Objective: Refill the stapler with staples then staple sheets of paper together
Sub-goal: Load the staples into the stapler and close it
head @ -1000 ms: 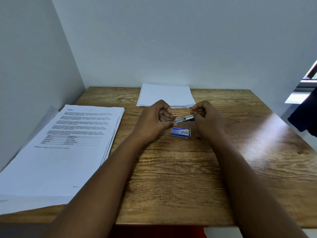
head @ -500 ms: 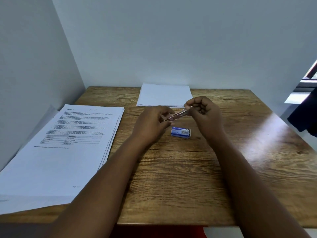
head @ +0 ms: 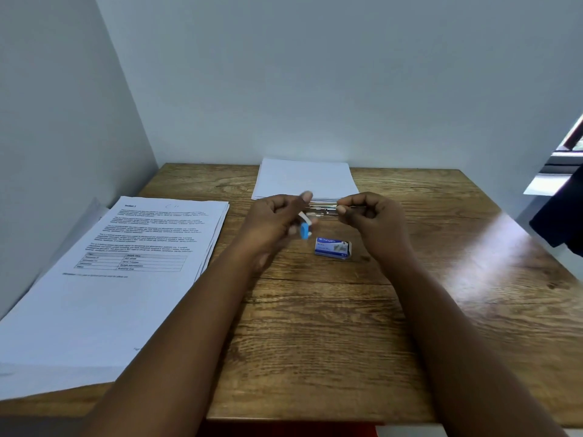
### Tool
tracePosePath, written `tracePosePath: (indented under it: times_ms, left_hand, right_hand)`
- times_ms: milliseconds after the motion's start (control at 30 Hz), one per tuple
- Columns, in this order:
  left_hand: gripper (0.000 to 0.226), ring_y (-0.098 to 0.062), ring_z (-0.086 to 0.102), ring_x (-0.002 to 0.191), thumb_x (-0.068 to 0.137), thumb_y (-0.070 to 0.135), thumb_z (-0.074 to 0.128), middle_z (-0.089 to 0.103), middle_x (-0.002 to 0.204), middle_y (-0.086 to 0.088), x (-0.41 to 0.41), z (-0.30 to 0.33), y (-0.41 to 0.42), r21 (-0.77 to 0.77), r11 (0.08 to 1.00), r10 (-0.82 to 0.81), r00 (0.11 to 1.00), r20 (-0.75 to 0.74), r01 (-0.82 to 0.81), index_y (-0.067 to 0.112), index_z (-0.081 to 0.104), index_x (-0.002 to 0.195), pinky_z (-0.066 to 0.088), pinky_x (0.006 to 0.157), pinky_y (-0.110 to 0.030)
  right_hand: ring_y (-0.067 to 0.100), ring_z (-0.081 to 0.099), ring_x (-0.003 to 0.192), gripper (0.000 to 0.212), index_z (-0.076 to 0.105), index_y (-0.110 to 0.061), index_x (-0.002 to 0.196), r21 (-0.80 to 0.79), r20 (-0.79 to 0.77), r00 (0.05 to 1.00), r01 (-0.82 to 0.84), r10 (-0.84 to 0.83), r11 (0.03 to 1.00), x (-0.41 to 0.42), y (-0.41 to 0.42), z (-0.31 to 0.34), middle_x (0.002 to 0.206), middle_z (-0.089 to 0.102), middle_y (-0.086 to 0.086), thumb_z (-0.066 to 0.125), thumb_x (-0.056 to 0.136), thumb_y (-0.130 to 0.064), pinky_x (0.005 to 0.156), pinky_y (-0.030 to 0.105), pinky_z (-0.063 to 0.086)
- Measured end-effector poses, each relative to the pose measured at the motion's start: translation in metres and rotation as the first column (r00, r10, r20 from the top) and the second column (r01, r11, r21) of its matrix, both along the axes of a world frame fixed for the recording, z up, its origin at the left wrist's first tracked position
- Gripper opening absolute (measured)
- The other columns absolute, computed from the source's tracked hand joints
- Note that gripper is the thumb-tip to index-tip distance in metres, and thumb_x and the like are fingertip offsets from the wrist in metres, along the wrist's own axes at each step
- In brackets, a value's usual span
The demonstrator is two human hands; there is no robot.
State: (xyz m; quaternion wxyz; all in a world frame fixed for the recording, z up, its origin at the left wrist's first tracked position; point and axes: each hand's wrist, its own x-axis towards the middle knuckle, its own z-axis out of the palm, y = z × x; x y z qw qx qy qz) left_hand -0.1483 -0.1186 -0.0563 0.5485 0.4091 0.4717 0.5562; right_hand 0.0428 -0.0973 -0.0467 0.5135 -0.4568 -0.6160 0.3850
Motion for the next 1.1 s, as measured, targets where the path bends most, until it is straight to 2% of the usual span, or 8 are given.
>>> tracePosePath:
  times_ms: [167,333,500,600,700,800,967,1100]
  left_hand:
    - [0.025,-0.01,0.075,0.089,0.093,0.021,0.067,0.078,0.092,-0.005,-0.0007,0.003,0.0019,0.078,0.995,-0.071,0.985,0.154,0.06,0.008,0.072,0.113,0.057,0.077,-0.017]
    - [0.033,-0.008,0.072,0.077,0.087,0.009,0.073,0.076,0.089,-0.002,0.0024,0.0027,-0.0014,0.106,0.992,-0.064,0.998,0.018,0.062,0.008,0.068,0.12,0.056,0.068,-0.016]
    - [0.031,-0.007,0.07,0.072,0.082,0.008,0.08,0.059,0.079,-0.002,0.0011,0.0026,-0.0013,0.115,0.993,0.038,0.99,-0.136,-0.022,0.011,0.072,0.112,0.056,0.068,-0.018]
    - [0.029,-0.003,0.066,0.065,0.081,0.007,0.081,0.052,0.072,0.001,-0.0012,0.0039,-0.0014,0.136,0.99,0.073,0.978,-0.194,-0.047,0.007,0.073,0.108,0.056,0.064,-0.016]
    - [0.026,-0.006,0.069,0.071,0.08,0.005,0.081,0.065,0.079,-0.006,-0.001,0.0064,-0.0037,0.134,0.991,0.057,0.976,-0.21,-0.029,0.004,0.073,0.105,0.057,0.065,-0.017]
    - [0.026,-0.015,0.074,0.086,0.08,0.003,0.08,0.075,0.096,-0.013,0.0007,0.0071,-0.0056,0.137,0.991,0.024,0.982,-0.19,0.002,0.003,0.073,0.104,0.059,0.069,-0.021]
    - [0.023,-0.007,0.073,0.077,0.079,0.001,0.08,0.076,0.085,-0.002,0.0011,0.0087,-0.0063,0.17,0.984,-0.018,0.98,-0.199,0.052,0.005,0.073,0.101,0.058,0.066,-0.019]
    - [0.023,-0.007,0.072,0.076,0.079,0.002,0.08,0.076,0.086,-0.002,-0.0007,0.0084,-0.0058,0.181,0.982,-0.016,0.974,-0.224,0.058,0.008,0.073,0.1,0.058,0.066,-0.02]
  right_hand:
    - [0.016,0.071,0.083,0.014,0.071,0.002,0.098,-0.088,-0.149,0.989,-0.008,-0.005,0.996,0.0019,0.0,0.0007,0.093,0.073,0.013,0.071,0.085,-0.003,0.076,0.025,0.06]
    - [0.011,0.074,0.076,0.008,0.07,-0.002,0.096,-0.165,-0.21,0.978,-0.036,0.001,0.986,0.0011,-0.0002,-0.0006,0.093,0.072,0.007,0.064,0.091,-0.001,0.068,0.02,0.059]
    - [0.017,0.074,0.089,0.042,0.072,-0.008,0.092,-0.229,-0.281,0.957,-0.144,0.076,0.963,-0.0003,-0.0023,0.0003,0.095,0.075,0.009,0.059,0.088,-0.047,0.075,0.026,0.06]
    - [0.008,0.072,0.087,0.031,0.072,-0.008,0.102,-0.193,-0.122,0.979,-0.185,0.163,0.964,-0.0001,-0.0041,-0.0004,0.095,0.076,0.003,0.077,0.079,-0.027,0.071,0.018,0.056]
    - [0.0,0.071,0.078,0.03,0.072,-0.011,0.102,-0.203,-0.047,0.984,-0.178,0.172,0.963,0.0002,-0.0044,-0.0008,0.093,0.075,0.001,0.082,0.074,-0.009,0.065,0.013,0.053]
    - [0.007,0.073,0.083,0.034,0.073,-0.014,0.097,-0.197,-0.06,0.987,-0.157,0.148,0.968,0.0039,-0.0045,0.0011,0.094,0.076,0.003,0.085,0.066,-0.009,0.068,0.017,0.055]
    - [0.011,0.074,0.082,0.044,0.072,-0.016,0.091,-0.141,-0.07,0.989,-0.138,0.13,0.98,0.0074,-0.0068,0.0026,0.087,0.075,0.002,0.086,0.05,-0.022,0.069,0.021,0.057]
    - [0.011,0.073,0.08,0.039,0.071,-0.014,0.088,-0.129,-0.054,0.994,-0.104,0.098,0.986,0.0061,-0.0061,0.0013,0.082,0.074,0.0,0.088,0.053,-0.018,0.068,0.022,0.058]
